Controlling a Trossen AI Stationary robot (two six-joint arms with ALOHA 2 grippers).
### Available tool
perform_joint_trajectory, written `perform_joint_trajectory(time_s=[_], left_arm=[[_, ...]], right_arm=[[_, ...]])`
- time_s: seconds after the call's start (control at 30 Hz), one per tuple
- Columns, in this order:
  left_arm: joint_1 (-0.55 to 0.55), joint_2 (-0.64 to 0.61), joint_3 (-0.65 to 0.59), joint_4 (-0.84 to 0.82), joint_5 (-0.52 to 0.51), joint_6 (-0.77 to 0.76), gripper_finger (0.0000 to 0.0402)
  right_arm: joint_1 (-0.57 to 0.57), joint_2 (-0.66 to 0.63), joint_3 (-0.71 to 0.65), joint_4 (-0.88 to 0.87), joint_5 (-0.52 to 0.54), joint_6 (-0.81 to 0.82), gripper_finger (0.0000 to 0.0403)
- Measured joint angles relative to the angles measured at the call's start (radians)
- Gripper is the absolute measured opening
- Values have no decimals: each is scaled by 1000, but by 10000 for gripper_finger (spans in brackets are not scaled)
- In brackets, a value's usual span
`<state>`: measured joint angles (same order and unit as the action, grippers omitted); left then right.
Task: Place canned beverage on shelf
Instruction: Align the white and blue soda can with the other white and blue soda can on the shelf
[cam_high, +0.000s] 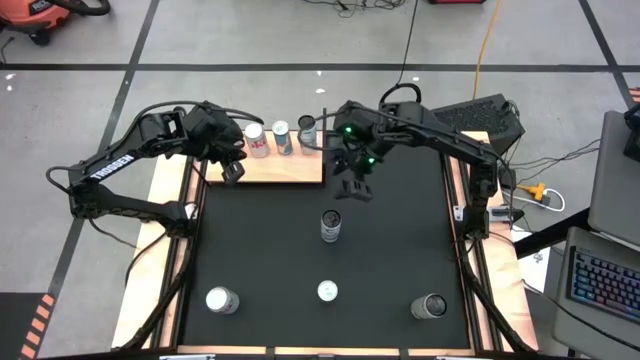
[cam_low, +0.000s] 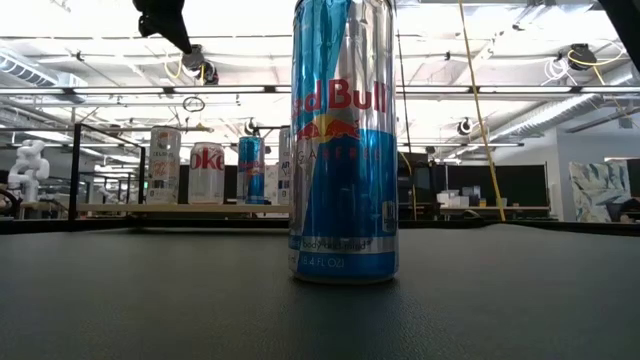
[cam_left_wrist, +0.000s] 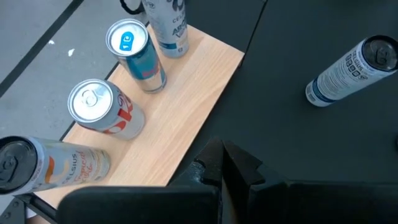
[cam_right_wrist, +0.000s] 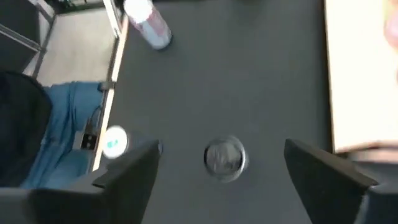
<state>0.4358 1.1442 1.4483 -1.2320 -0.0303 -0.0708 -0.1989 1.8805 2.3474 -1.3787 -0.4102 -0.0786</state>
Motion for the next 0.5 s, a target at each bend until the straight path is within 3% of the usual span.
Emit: perform_joint_trajectory(time_s=[0.23, 0.5], left_arm=[[0, 0, 0, 0, -4, 8, 8], [0, 0, 0, 13, -5, 4, 8]], right_arm=[[-2, 8, 0, -74, 71, 12, 395], [-2, 8, 0, 78, 71, 16, 395]])
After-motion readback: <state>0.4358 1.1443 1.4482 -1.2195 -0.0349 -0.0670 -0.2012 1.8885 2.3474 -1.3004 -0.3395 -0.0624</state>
